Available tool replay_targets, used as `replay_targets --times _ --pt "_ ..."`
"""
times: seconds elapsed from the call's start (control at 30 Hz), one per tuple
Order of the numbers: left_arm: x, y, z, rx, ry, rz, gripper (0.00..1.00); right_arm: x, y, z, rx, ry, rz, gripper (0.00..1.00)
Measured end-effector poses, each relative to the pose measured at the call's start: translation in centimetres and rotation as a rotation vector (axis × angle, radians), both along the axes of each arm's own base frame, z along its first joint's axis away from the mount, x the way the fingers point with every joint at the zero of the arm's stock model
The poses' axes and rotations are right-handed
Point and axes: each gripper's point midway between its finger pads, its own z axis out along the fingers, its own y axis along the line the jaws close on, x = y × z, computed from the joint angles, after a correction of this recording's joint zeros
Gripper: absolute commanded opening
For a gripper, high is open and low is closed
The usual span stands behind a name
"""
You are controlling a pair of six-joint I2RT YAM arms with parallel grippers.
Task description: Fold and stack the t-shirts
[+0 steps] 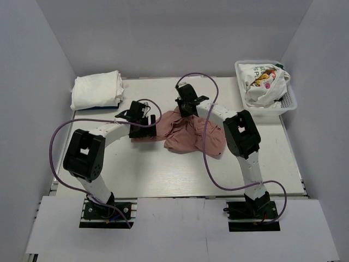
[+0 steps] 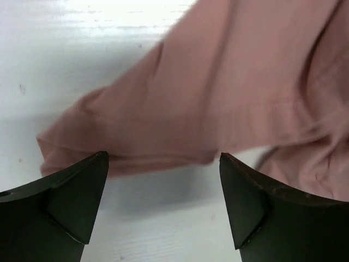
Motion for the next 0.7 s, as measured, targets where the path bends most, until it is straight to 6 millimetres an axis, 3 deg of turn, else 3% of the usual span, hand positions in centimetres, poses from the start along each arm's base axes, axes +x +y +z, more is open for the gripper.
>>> replay_targets --times 0.13,0.17,0.27,0.33,0.47,0.57,0.67,0.7 --pt "0.9 -0.4 -0.4 0.004 0.003 -0.004 0.73 -1.9 -1.2 2.6 0.053 -0.040 -0.029 0.00" --pt "1.1 -0.4 -0.4 0.002 0.002 -0.005 0.60 -2.2 -1.4 3.5 0.069 -0.057 -0.032 0.00" --pt "1.5 -0.9 -0.2 -0.014 -0.002 -0.013 0.40 -2.9 -1.7 6.9 0.125 -0.115 -0.038 0.00" --pt "1.8 -1.2 -0.3 -0.022 0.000 -0.022 0.36 -2.9 -1.7 9.0 0.163 -0.159 -0.040 0.00" --pt "1.5 -1.6 -1.5 -0.030 0.032 -0.038 0.02 -3.4 -1.9 11.8 0.215 -0.217 -0.036 0.00" --pt "1.3 -1.7 -1.8 -0.035 0.044 -0.053 0.02 -3.9 -2.0 12.5 0.239 -0.227 -0.028 0.00" --pt "1.2 -1.9 -1.8 -0.043 0.047 -0.059 0.25 -4.2 -2.0 12.8 0.252 -0.227 -0.020 0.00" --pt "1.2 -1.9 -1.7 -0.042 0.046 -0.062 0.39 -4.3 -2.0 12.9 0.255 -0.227 -0.019 0.00"
